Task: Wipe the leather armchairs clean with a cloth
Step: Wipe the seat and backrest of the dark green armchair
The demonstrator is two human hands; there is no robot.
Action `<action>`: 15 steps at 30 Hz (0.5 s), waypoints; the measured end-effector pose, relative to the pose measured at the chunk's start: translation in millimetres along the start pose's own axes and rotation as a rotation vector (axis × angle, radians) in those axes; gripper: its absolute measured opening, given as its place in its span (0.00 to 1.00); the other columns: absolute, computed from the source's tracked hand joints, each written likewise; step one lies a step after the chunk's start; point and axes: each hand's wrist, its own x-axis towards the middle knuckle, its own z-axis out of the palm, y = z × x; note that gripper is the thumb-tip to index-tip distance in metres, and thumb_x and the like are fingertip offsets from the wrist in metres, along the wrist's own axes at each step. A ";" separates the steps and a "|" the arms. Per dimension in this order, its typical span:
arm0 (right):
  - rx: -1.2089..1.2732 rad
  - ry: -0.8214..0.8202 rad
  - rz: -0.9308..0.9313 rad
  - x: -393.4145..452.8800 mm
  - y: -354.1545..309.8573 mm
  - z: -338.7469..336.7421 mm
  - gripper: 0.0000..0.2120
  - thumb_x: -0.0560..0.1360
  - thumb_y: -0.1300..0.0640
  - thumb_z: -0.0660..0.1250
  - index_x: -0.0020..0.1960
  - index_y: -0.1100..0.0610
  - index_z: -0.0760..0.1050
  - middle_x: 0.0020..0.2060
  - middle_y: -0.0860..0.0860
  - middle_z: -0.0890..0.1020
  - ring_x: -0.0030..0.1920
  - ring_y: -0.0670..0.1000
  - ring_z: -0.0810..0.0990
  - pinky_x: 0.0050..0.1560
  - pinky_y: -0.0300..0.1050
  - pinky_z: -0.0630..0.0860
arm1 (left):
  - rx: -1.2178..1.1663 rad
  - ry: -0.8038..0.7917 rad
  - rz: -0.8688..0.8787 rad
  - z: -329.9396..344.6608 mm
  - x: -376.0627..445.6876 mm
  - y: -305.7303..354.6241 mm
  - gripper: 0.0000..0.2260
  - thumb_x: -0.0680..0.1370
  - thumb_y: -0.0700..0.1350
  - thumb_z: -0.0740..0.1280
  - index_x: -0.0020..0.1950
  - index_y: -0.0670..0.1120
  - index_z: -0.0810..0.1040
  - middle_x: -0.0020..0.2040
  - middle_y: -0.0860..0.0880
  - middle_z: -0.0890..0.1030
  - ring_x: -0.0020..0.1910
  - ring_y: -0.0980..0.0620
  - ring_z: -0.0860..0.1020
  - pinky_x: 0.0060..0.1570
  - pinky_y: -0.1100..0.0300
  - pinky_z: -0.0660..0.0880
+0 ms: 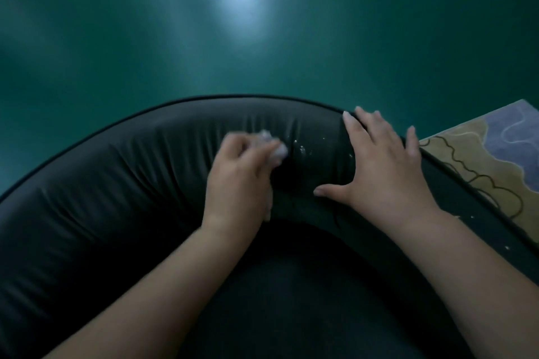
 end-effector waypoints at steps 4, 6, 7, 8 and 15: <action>-0.016 0.008 0.004 0.7 -0.7 4.4 0.58 0.57 0.28 0.71 0.76 0.49 0.48 0.77 0.48 0.52 0.77 0.50 0.47 0.73 0.61 0.42 | 0.073 0.023 -0.027 13.2 42.4 6.7 0.10 0.75 0.40 0.69 0.56 0.44 0.82 0.54 0.44 0.76 0.52 0.54 0.75 0.55 0.73 0.66; -0.007 0.009 0.000 0.1 -0.1 5.4 0.57 0.57 0.28 0.71 0.76 0.48 0.49 0.77 0.48 0.52 0.77 0.50 0.47 0.73 0.61 0.41 | 0.149 -0.030 0.034 17.9 15.7 9.5 0.11 0.74 0.37 0.70 0.55 0.43 0.82 0.49 0.43 0.78 0.47 0.46 0.78 0.49 0.59 0.75; 0.001 0.014 0.002 -0.1 0.7 5.5 0.57 0.57 0.28 0.71 0.76 0.48 0.49 0.77 0.48 0.52 0.76 0.50 0.47 0.73 0.61 0.41 | 0.152 -0.042 0.071 17.3 -3.3 8.7 0.11 0.73 0.35 0.71 0.54 0.42 0.83 0.48 0.43 0.78 0.45 0.46 0.79 0.46 0.57 0.76; 0.004 0.016 0.001 -0.2 1.0 5.0 0.57 0.57 0.28 0.71 0.76 0.48 0.49 0.77 0.48 0.52 0.76 0.50 0.47 0.73 0.61 0.41 | 0.118 -0.069 0.065 12.9 -20.2 6.6 0.11 0.73 0.35 0.71 0.54 0.43 0.83 0.47 0.44 0.78 0.46 0.48 0.79 0.47 0.59 0.76; 0.012 0.036 -0.002 1.6 1.9 6.1 0.57 0.55 0.28 0.72 0.76 0.48 0.51 0.76 0.48 0.54 0.76 0.50 0.50 0.73 0.61 0.43 | 0.074 0.004 0.004 18.5 32.1 19.5 0.10 0.75 0.43 0.69 0.56 0.47 0.83 0.55 0.48 0.78 0.53 0.54 0.75 0.51 0.74 0.63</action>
